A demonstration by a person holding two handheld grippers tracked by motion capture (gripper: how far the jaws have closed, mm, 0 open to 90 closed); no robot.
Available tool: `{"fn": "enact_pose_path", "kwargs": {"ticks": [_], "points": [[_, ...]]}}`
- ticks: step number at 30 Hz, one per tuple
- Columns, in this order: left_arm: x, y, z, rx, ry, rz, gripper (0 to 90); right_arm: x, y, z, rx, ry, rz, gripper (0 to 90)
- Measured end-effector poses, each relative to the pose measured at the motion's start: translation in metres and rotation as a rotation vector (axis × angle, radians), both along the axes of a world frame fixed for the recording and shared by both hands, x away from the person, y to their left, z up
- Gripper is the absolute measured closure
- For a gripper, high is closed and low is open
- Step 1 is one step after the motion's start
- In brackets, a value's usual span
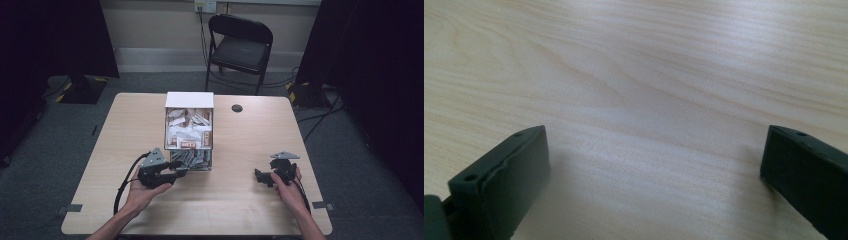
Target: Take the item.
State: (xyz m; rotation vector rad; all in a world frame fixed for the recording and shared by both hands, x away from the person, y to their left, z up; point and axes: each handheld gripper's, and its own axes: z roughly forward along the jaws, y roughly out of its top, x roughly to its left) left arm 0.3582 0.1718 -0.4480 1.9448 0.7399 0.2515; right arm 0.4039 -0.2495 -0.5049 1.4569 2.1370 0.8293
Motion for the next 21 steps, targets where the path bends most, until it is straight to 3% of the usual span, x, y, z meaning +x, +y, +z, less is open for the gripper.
{"fn": "enact_pose_path", "kwargs": {"ticks": [8, 14, 20, 21], "points": [[0.004, 0.006, 0.000, -0.001, 0.027, -0.001, 76.1, 0.000, 0.000, 0.000, 0.000, 0.000, 0.000, 0.0], [0.007, 0.005, 0.002, -0.006, 0.030, -0.010, 80.1, 0.000, 0.000, 0.000, 0.000, 0.000, 0.000, 0.0], [0.006, 0.011, 0.005, -0.055, 0.057, 0.000, 82.8, 0.000, 0.000, 0.000, 0.000, 0.000, 0.000, 0.0], [0.005, 0.010, 0.005, -0.047, 0.051, -0.003, 82.8, 0.000, 0.000, 0.000, 0.000, 0.000, 0.000, 0.0]]}}
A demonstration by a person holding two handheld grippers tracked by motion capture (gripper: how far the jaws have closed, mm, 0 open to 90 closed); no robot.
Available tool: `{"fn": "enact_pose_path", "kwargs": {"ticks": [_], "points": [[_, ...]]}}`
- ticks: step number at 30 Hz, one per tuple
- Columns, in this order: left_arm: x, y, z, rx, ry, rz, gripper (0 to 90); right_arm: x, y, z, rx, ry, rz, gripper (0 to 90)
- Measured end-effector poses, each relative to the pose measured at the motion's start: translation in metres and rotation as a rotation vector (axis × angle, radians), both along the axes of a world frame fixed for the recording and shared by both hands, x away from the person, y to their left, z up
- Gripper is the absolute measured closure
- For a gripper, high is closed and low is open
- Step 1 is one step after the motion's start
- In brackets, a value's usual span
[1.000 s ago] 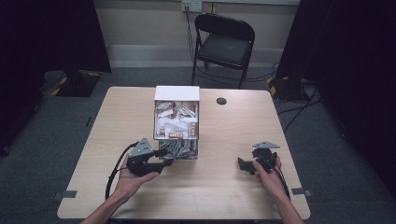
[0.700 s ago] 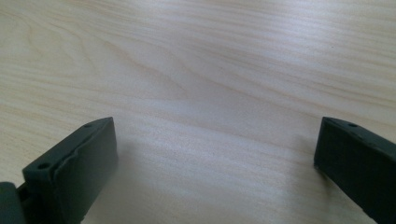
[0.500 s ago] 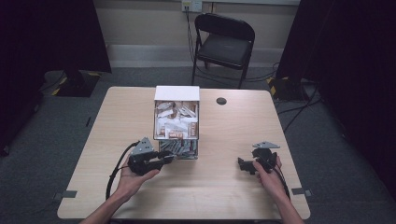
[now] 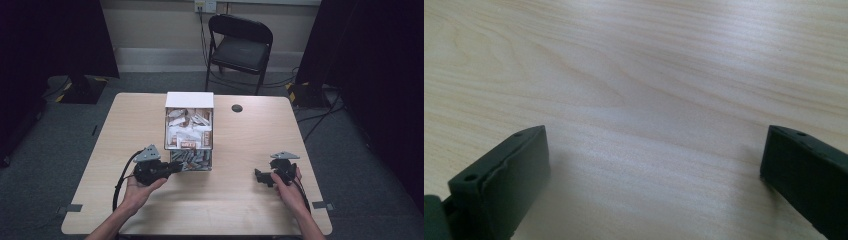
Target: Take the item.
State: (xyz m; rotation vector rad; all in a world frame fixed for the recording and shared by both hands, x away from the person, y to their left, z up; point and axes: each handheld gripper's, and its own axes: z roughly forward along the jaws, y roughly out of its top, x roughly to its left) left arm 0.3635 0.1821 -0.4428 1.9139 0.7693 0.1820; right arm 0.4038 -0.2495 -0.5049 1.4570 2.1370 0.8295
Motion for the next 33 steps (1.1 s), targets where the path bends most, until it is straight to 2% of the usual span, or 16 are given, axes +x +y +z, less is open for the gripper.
{"fn": "enact_pose_path", "kwargs": {"ticks": [4, 7, 10, 13, 24, 27, 33], "points": [[0.001, -0.003, 0.002, 0.011, -0.008, -0.012, 83.3, 0.000, 0.000, 0.000, 0.000, 0.000, 0.000, 0.0], [-0.001, -0.004, 0.004, -0.008, -0.011, -0.019, 83.5, 0.000, 0.000, 0.000, 0.000, 0.000, 0.000, 0.0], [-0.003, -0.005, 0.004, 0.005, -0.025, -0.018, 83.6, 0.000, 0.000, 0.000, 0.000, 0.000, 0.000, 0.0], [-0.003, -0.002, 0.006, -0.013, -0.017, -0.020, 83.6, 0.000, 0.000, 0.000, 0.000, 0.000, 0.000, 0.0], [-0.007, 0.002, 0.010, -0.028, -0.025, -0.025, 83.8, 0.000, 0.000, 0.000, 0.000, 0.000, 0.001, 0.0], [-0.009, 0.002, 0.011, -0.021, -0.043, -0.030, 83.8, 0.000, 0.000, 0.000, 0.000, 0.000, 0.000, 0.0], [-0.010, 0.004, 0.013, -0.037, -0.036, -0.029, 83.9, 0.000, 0.000, 0.000, 0.000, 0.000, 0.001, 0.0]]}}
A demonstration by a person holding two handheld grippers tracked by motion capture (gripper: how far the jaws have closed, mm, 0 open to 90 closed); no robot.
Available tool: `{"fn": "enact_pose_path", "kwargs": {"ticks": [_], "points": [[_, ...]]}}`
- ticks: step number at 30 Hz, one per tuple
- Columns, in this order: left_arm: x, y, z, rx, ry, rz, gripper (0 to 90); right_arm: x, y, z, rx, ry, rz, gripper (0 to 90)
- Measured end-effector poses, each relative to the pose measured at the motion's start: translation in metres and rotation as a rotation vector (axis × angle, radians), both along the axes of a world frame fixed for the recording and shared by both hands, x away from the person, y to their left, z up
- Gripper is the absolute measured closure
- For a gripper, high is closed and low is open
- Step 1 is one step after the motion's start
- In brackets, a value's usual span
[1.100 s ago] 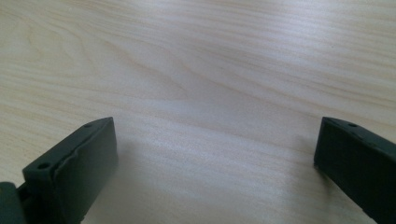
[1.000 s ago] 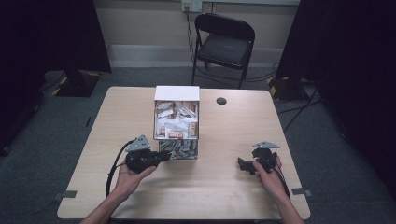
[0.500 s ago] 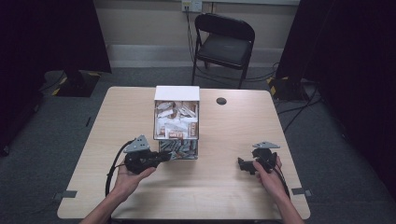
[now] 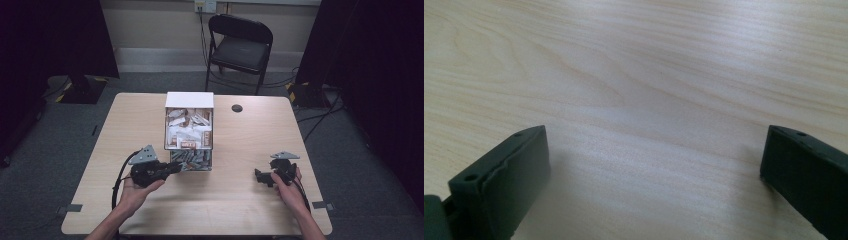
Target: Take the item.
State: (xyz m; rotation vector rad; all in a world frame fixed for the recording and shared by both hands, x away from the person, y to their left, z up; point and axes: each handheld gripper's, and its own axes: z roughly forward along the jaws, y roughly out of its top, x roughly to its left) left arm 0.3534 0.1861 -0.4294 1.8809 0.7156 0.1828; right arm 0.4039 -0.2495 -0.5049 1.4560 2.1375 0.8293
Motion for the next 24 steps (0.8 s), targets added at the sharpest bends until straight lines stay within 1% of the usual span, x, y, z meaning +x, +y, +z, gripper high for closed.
{"fn": "enact_pose_path", "kwargs": {"ticks": [2, 6, 7, 9, 11, 13, 18, 24], "points": [[-0.001, 0.001, 0.002, -0.014, 0.001, 0.000, 84.0, 0.000, 0.000, 0.000, 0.000, 0.000, 0.000, 0.0], [-0.002, 0.004, 0.005, -0.019, -0.011, 0.003, 84.2, 0.000, 0.000, 0.000, 0.000, 0.000, 0.000, 0.0], [-0.003, 0.005, 0.006, -0.029, -0.005, 0.006, 84.2, 0.000, 0.000, 0.000, 0.000, 0.000, 0.000, 0.0], [-0.004, 0.007, 0.007, -0.031, -0.006, 0.010, 84.4, 0.000, 0.000, 0.000, 0.000, 0.000, 0.000, 0.0], [-0.004, 0.008, 0.007, -0.042, 0.000, 0.005, 84.5, 0.000, 0.000, 0.000, 0.000, 0.000, 0.000, 0.0], [-0.004, 0.009, 0.008, -0.041, -0.001, 0.002, 84.5, 0.000, 0.000, 0.000, 0.000, 0.000, 0.000, 0.0], [-0.005, 0.010, 0.011, -0.055, 0.006, -0.008, 84.5, 0.000, 0.000, 0.000, 0.000, 0.000, 0.000, 0.0], [-0.010, 0.013, 0.018, -0.066, 0.009, -0.025, 84.6, 0.000, 0.000, 0.000, 0.000, 0.000, 0.000, 0.0]]}}
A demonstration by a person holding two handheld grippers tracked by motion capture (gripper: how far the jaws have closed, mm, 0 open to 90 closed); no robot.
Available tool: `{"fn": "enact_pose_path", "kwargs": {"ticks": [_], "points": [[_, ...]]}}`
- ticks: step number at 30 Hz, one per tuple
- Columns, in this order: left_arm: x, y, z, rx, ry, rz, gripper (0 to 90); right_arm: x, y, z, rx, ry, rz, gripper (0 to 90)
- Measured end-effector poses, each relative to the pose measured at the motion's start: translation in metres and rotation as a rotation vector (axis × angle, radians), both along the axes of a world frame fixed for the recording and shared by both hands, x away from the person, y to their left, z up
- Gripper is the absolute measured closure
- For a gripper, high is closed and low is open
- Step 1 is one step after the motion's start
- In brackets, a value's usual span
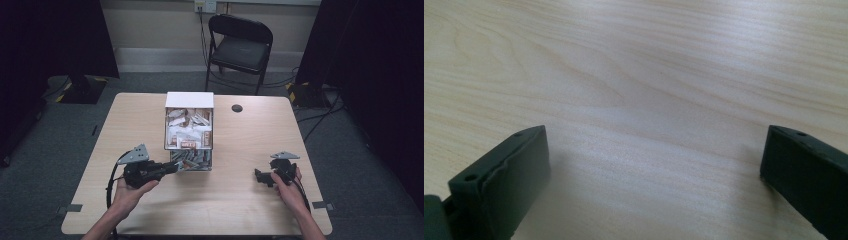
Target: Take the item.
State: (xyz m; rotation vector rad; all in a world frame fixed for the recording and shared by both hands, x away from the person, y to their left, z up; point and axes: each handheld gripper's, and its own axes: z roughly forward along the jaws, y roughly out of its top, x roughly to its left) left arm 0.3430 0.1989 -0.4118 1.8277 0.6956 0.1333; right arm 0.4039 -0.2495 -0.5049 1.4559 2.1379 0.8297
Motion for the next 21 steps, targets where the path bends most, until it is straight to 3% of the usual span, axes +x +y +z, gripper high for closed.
{"fn": "enact_pose_path", "kwargs": {"ticks": [7, 10, 16, 21], "points": [[-0.0023, 0.0017, 0.0016, -0.001, 0.005, 0.000, 84.7, 0.0000, 0.0000, 0.0000, 0.000, 0.000, 0.000, 0.0], [-0.0035, 0.0009, 0.0014, 0.023, 0.007, 0.014, 84.7, 0.0000, 0.0000, 0.0000, 0.000, 0.000, 0.000, 0.0], [-0.0063, -0.0009, 0.0047, 0.028, 0.019, 0.008, 84.7, 0.0004, 0.0001, 0.0001, 0.002, 0.002, 0.001, 0.0], [-0.0105, 0.0082, 0.0070, 0.023, 0.022, 0.022, 84.8, 0.0005, 0.0001, 0.0001, 0.001, 0.002, 0.002, 0.0]]}}
